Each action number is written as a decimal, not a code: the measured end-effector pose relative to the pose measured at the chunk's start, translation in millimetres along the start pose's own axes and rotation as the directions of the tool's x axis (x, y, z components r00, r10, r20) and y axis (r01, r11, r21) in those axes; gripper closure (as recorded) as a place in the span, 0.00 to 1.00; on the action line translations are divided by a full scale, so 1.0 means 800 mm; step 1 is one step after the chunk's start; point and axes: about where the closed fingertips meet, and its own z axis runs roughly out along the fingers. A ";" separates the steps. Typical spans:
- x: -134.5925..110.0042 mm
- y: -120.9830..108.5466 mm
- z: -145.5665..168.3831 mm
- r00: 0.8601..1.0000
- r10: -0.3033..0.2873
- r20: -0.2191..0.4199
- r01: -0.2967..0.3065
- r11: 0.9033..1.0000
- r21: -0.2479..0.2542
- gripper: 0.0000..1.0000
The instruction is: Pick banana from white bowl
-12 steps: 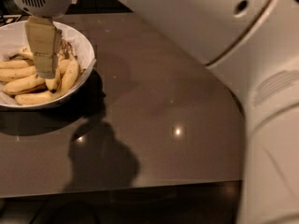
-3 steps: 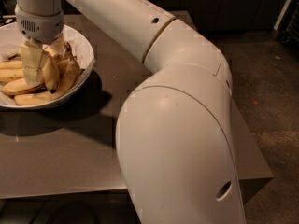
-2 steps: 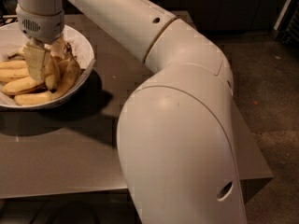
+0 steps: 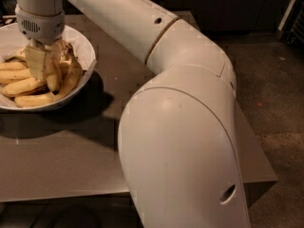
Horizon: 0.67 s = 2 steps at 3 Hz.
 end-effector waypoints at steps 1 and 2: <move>-0.010 0.011 -0.014 0.999 -0.041 0.037 0.039 0.998 0.042 1.00; -0.017 0.034 -0.033 0.992 -0.108 0.065 0.103 0.992 0.068 1.00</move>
Offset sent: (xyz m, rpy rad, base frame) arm -0.0525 0.0013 0.0521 0.0623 -0.1430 0.1503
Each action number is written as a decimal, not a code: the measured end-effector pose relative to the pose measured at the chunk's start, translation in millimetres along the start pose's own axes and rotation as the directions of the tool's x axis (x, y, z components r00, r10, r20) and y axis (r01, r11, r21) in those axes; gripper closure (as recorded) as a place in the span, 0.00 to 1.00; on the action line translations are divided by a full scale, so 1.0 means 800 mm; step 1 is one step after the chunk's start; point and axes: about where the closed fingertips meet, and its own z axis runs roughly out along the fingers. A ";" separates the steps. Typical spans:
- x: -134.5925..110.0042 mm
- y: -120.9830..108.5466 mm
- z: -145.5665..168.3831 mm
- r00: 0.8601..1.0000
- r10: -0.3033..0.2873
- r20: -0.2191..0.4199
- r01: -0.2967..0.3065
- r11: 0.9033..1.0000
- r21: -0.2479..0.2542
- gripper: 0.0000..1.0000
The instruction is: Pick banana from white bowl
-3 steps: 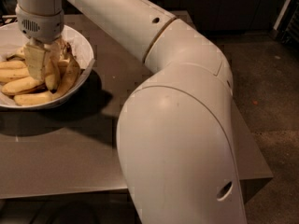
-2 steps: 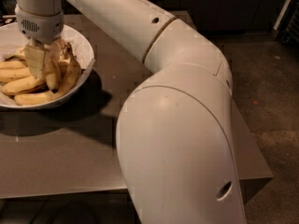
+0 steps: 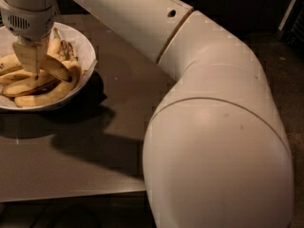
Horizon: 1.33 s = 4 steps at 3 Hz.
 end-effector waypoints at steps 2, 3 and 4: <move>-0.004 0.043 -0.032 0.993 -0.110 0.030 0.109 0.994 0.028 1.00; 0.015 0.064 -0.047 0.989 -0.134 0.063 0.133 0.991 0.027 1.00; 0.046 0.081 -0.057 0.989 -0.128 0.068 0.127 0.992 0.019 1.00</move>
Offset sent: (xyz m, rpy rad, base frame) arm -0.0580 -0.0208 0.0325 0.0218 -0.0794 0.1418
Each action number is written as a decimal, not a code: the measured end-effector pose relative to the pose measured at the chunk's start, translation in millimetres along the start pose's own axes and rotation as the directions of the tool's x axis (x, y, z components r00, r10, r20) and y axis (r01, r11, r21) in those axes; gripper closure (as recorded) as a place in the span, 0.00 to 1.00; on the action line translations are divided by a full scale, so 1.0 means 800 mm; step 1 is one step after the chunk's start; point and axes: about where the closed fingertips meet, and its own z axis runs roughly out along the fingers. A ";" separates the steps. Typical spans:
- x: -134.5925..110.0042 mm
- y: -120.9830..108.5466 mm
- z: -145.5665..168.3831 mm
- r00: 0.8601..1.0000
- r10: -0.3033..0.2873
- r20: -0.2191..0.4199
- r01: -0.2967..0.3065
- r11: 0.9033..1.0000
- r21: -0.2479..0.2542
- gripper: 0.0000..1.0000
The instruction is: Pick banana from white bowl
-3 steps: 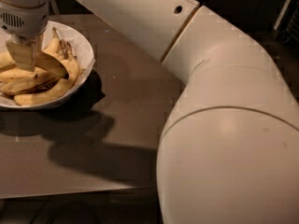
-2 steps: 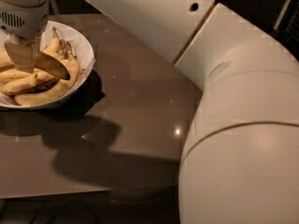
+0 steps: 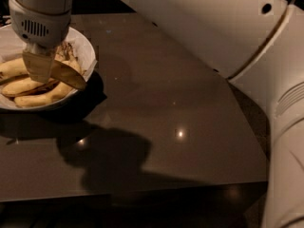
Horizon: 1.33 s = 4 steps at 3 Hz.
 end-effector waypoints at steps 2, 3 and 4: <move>0.059 0.039 -0.022 0.998 0.067 -0.018 -0.067 0.998 0.012 1.00; 0.087 0.063 -0.037 0.994 0.108 -0.015 -0.107 0.993 0.039 1.00; 0.094 0.066 -0.039 0.993 0.117 -0.019 -0.116 0.992 0.044 1.00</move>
Offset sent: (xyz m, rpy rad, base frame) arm -0.0425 -0.0883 -0.0158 -0.0217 0.0345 -0.1238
